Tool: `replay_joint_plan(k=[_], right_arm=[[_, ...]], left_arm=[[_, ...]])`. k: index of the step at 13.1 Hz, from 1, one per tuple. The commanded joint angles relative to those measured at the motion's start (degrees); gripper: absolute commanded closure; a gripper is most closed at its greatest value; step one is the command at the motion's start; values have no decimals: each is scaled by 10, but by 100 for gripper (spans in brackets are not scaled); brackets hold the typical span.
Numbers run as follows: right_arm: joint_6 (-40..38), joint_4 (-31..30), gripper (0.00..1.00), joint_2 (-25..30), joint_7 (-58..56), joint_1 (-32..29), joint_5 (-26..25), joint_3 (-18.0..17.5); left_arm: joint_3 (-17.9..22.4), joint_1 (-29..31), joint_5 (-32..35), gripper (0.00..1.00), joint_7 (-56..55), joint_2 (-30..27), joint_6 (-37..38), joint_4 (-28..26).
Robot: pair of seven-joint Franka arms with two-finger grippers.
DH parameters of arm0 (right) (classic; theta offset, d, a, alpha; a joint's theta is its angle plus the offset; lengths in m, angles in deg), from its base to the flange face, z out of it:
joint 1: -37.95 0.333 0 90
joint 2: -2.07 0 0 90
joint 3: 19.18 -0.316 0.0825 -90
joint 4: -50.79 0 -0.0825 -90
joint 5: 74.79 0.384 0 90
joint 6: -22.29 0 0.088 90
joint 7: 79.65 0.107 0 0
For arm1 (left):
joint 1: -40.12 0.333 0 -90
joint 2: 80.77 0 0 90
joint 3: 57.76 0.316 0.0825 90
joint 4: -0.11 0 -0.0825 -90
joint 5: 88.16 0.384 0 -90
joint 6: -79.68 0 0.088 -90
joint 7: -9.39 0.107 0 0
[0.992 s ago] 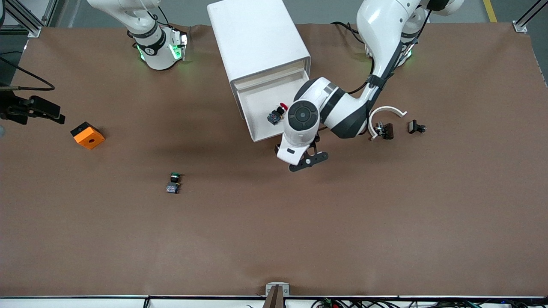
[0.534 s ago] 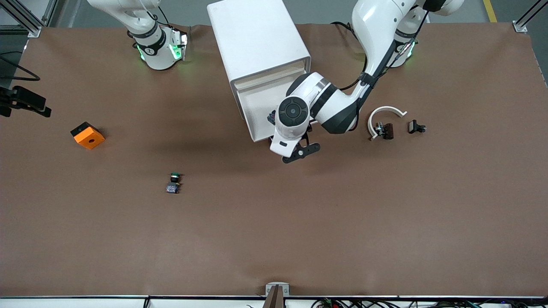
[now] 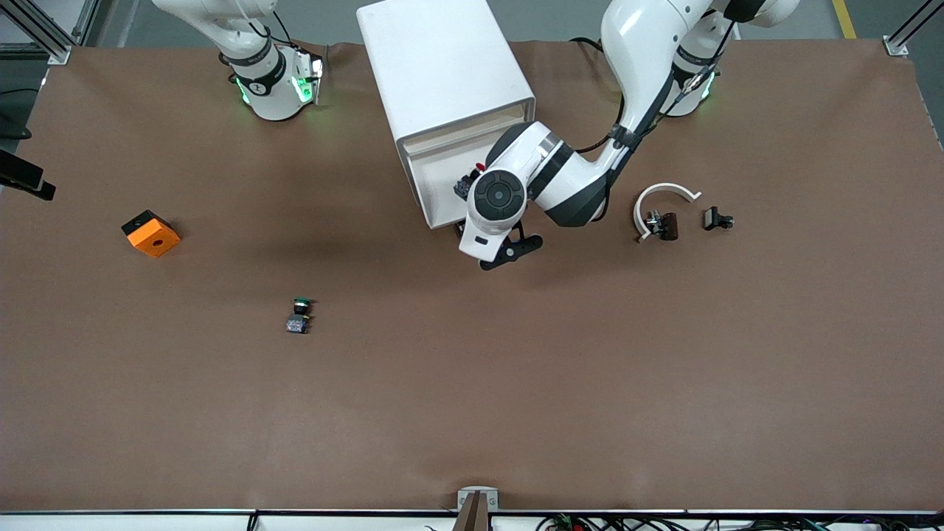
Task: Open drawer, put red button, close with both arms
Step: 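Push the open drawer shut with the left gripper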
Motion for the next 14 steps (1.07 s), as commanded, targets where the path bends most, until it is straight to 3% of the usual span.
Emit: replay_joint_plan(k=[1,8,14], right_arm=[[-8,13,0,-1,-1,-4,6,-12],[-6,45,0,-1,5,-4,6,-11],[-42,11,0,10,2,-4,29,-10]], left_arm=[[-17,2,-26,0,-16,7,6,3],[-51,-2,-93,0,-80,14,16,3],[-87,-2,-114,0,-93,29,18,2]])
